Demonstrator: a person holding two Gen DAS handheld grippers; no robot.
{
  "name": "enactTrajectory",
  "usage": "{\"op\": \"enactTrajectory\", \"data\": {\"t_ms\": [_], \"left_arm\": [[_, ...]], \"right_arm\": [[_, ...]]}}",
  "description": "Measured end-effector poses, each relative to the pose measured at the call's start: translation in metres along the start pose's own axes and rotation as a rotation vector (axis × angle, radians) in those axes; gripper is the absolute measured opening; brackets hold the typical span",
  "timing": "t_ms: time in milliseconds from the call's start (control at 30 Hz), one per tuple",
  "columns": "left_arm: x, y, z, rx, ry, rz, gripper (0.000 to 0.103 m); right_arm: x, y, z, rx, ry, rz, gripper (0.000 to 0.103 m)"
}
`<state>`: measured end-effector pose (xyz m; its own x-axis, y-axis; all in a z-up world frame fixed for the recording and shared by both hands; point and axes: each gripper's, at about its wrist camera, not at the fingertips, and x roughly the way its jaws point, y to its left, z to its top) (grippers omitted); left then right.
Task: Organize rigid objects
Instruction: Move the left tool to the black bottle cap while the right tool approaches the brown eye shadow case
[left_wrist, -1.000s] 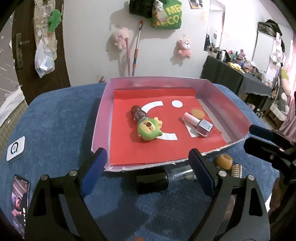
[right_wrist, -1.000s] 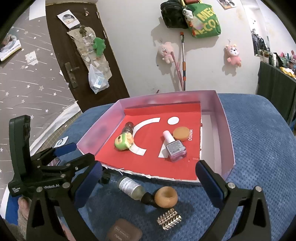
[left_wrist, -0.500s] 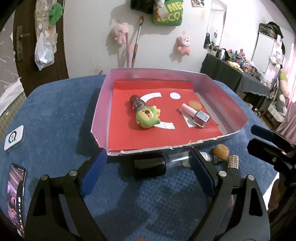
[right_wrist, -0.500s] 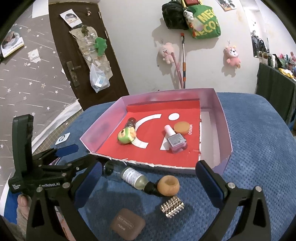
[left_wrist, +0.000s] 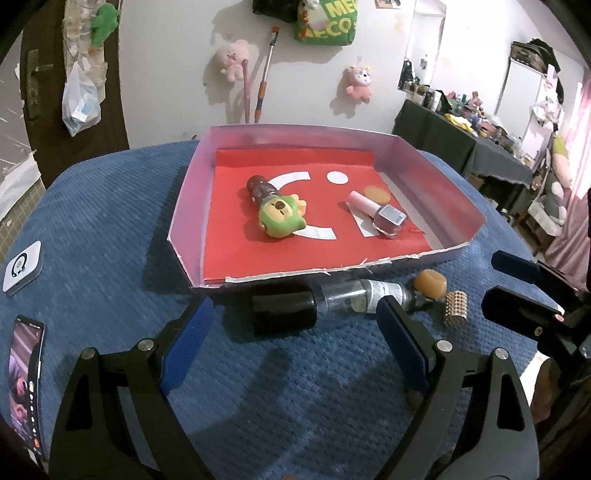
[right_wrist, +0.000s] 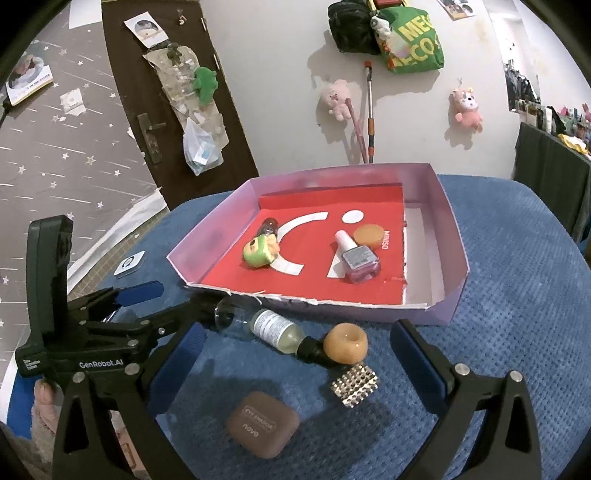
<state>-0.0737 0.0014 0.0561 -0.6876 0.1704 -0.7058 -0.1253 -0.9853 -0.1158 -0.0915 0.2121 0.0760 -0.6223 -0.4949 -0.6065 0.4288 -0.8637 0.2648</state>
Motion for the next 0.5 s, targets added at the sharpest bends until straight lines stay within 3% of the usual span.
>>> {"op": "enactTrajectory", "data": {"t_ms": [500], "left_arm": [[0.003,0.003,-0.012,-0.025,0.030,-0.028,0.090]], "right_arm": [[0.000,0.009,-0.021,-0.006,0.042,0.001,0.103]]}}
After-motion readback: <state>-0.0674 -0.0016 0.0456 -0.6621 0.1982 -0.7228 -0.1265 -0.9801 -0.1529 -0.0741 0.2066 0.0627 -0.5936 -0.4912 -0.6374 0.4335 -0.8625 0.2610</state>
